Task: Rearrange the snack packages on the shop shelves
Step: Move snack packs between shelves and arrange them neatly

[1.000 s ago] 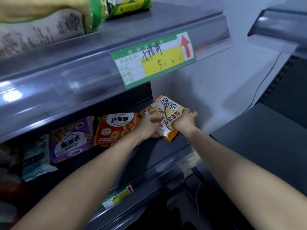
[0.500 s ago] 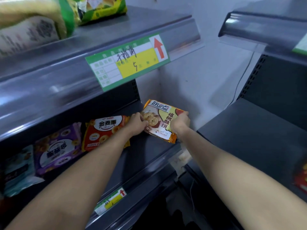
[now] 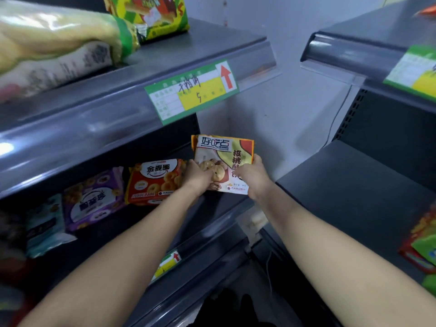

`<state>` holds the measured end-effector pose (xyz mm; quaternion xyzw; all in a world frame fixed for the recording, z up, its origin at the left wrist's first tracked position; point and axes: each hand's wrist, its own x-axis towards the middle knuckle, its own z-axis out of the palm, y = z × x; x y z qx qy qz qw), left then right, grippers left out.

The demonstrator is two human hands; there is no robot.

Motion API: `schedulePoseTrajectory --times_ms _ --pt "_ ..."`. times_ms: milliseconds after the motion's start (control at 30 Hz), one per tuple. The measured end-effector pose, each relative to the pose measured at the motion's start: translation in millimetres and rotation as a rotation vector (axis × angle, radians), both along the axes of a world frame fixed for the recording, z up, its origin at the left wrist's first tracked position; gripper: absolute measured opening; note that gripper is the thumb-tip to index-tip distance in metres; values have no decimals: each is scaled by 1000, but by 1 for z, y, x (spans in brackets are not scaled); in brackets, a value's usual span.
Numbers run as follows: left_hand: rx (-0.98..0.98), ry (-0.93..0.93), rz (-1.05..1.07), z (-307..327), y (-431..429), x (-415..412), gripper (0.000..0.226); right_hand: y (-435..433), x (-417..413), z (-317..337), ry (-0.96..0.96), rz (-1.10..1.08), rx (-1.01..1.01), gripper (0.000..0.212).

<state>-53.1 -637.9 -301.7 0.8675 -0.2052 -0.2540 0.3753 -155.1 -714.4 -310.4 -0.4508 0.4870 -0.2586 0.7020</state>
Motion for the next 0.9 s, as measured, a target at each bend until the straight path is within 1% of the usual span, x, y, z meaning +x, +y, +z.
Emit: schedulePoseTrajectory --times_ms 67,167,233,333,400,567,733,900 --pt "-53 31 39 8 14 -12 53 16 -11 10 -20 14 6 42" --pt "-124 55 125 20 41 -39 58 46 -36 22 -45 30 -4 45" --pt "-121 30 201 27 64 -61 63 69 -55 32 -52 52 -20 46" --pt "-112 13 300 39 105 -94 64 109 -81 46 -52 97 -63 40" --pt "-117 15 357 49 133 -110 68 136 -92 58 -70 121 -109 40" --pt "-178 -6 529 79 206 -131 66 207 -98 87 -41 201 -288 46" --pt "-331 0 624 111 273 -136 69 277 -97 125 -22 263 -515 63" --pt "-442 -183 631 145 355 -139 53 359 -90 162 -81 227 -674 74"
